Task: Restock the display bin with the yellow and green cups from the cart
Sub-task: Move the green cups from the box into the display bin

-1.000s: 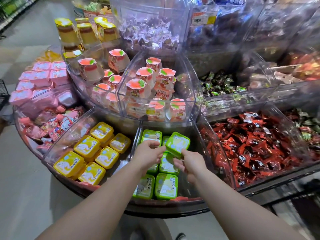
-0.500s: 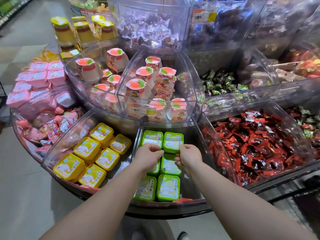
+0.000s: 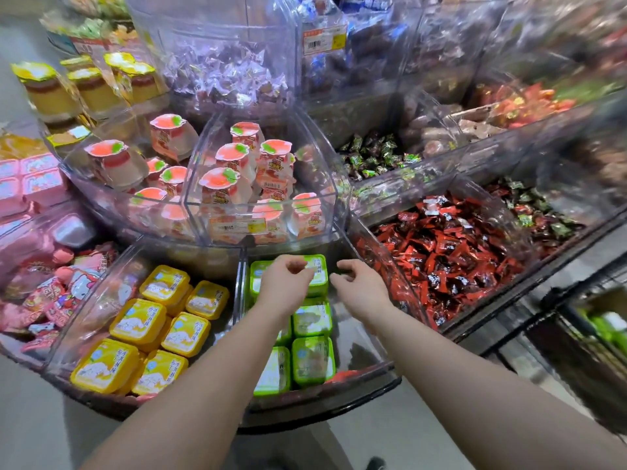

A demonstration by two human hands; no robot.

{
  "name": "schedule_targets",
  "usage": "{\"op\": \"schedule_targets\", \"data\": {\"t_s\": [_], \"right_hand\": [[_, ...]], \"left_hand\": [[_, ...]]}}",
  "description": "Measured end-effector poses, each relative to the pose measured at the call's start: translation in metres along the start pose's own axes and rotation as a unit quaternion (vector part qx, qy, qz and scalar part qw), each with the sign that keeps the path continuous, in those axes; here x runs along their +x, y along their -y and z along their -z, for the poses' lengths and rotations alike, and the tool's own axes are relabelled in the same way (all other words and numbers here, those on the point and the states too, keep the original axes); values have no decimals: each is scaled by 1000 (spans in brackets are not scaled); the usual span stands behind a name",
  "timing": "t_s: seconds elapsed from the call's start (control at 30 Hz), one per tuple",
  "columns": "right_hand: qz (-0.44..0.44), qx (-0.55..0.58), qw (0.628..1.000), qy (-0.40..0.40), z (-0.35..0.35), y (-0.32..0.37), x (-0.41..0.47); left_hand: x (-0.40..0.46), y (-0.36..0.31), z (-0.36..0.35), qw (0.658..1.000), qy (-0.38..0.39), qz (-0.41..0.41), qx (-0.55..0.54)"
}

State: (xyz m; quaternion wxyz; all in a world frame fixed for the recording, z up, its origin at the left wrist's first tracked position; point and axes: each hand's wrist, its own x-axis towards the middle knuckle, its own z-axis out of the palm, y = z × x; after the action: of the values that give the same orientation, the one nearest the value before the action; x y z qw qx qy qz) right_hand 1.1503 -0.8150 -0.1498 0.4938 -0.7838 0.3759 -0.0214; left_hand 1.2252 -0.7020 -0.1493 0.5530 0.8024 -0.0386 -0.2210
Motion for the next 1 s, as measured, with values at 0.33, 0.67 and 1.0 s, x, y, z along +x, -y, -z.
{"op": "schedule_targets", "data": {"t_s": [0.33, 0.67, 1.0], "right_hand": [[121, -275, 939, -170, 161, -44, -23], [-24, -274, 930, -246, 373, -228, -82], [-141, -201, 935, -254, 476, -356, -84]], "left_hand": [[-58, -82, -122, 884, 16, -272, 381], [-176, -113, -377, 794, 151, -376, 454], [-199, -119, -537, 754, 252, -407, 450]]}}
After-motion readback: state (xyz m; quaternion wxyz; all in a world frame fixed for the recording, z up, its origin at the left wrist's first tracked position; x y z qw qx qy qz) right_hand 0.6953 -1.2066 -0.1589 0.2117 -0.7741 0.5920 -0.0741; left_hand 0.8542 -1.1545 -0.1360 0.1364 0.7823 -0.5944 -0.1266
